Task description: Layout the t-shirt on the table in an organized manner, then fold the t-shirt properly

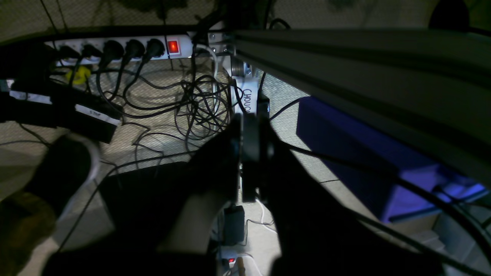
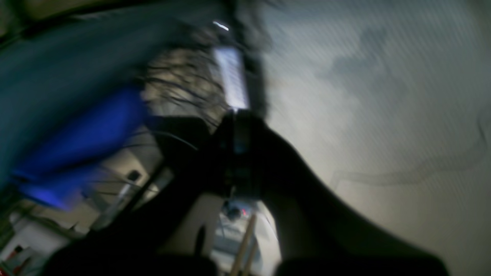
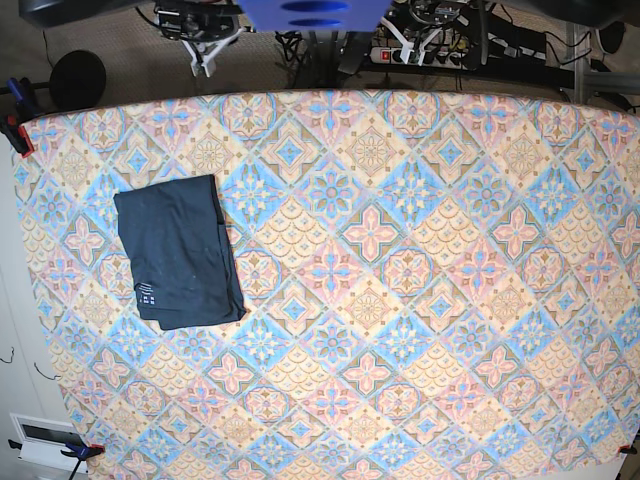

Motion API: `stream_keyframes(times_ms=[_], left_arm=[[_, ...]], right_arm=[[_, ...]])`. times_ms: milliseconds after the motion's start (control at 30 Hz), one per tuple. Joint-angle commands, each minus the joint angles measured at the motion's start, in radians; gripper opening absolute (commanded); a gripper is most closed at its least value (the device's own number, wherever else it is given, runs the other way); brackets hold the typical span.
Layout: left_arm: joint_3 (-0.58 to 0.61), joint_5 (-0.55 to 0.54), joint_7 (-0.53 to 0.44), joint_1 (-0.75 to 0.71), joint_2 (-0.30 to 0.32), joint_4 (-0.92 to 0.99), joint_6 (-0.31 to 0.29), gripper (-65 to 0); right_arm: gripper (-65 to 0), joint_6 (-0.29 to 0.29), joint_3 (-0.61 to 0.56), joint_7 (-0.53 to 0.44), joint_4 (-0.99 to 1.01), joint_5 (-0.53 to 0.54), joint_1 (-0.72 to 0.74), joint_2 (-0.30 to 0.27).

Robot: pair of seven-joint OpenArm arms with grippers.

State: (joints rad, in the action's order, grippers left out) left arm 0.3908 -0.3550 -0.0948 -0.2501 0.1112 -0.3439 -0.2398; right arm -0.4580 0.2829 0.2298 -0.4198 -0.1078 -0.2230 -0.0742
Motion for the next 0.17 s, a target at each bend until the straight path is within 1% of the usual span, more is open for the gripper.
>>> stream_keyframes(times_ms=[0,100,133], left_arm=[[0.001,0.001,-0.007,-0.004,-0.015,-0.004,-0.008,-65.0],[-0.003,-0.002,-0.007,-0.001,-0.021,-0.008,-0.008,-65.0],[-0.003,-0.003,-0.010,0.001,-0.025,-0.010,-0.008,-65.0]], right_arm=[[-65.0,0.000,0.005,0.007,0.000,-0.013,-0.019,-0.011],[-65.0,0.000,0.005,0.007,0.000,-0.013,-0.019,-0.002],[-65.0,0.000,0.005,0.006,0.000,-0.013,-0.017,0.012]])
